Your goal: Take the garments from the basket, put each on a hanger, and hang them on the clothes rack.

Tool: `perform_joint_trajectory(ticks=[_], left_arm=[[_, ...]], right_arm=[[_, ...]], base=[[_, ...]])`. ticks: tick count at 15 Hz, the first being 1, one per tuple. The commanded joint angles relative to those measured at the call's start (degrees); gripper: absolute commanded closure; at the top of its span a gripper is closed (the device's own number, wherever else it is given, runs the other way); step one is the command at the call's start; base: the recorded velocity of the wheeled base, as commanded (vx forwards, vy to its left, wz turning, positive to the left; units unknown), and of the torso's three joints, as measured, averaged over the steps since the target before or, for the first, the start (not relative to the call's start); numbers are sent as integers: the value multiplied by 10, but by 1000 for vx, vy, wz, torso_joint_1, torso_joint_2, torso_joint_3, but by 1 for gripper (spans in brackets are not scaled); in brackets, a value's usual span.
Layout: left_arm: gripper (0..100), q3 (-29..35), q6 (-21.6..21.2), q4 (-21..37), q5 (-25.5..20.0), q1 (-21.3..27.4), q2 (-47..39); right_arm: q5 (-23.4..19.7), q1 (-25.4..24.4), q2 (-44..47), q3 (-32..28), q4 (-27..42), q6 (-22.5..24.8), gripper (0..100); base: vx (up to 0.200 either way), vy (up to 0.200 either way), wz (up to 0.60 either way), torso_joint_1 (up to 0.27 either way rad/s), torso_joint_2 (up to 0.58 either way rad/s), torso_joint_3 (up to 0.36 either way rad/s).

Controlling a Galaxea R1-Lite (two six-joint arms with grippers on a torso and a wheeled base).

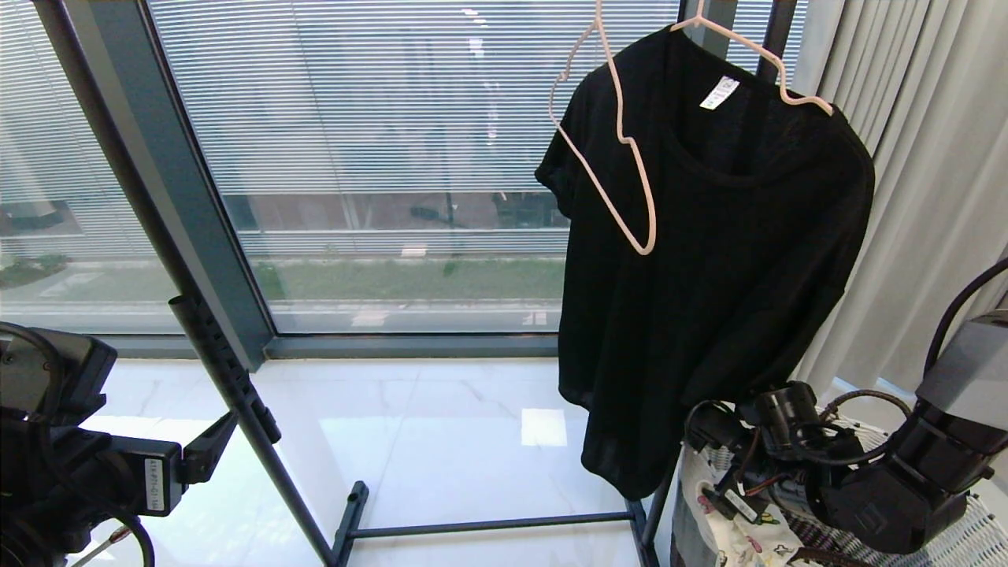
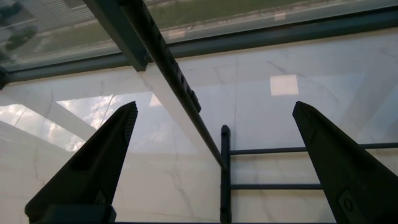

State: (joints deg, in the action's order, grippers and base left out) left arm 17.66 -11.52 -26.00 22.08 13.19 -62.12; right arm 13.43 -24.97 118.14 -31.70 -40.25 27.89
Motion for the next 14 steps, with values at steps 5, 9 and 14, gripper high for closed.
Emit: perform_joint_trajectory(ticks=[5, 9, 14], left_arm=[[0, 1, 0, 0, 0, 0, 3], [0, 1, 0, 0, 0, 0, 2], [0, 1, 1, 0, 0, 0, 0]], right_arm=[[38, -1, -7, 26, 0, 3, 0], [35, -1, -6, 27, -2, 3, 100], [33, -12, -48, 30, -9, 1, 100]], base=[[0, 0, 0, 0, 0, 0], [0, 0, 0, 0, 0, 0], [0, 0, 0, 0, 0, 0]])
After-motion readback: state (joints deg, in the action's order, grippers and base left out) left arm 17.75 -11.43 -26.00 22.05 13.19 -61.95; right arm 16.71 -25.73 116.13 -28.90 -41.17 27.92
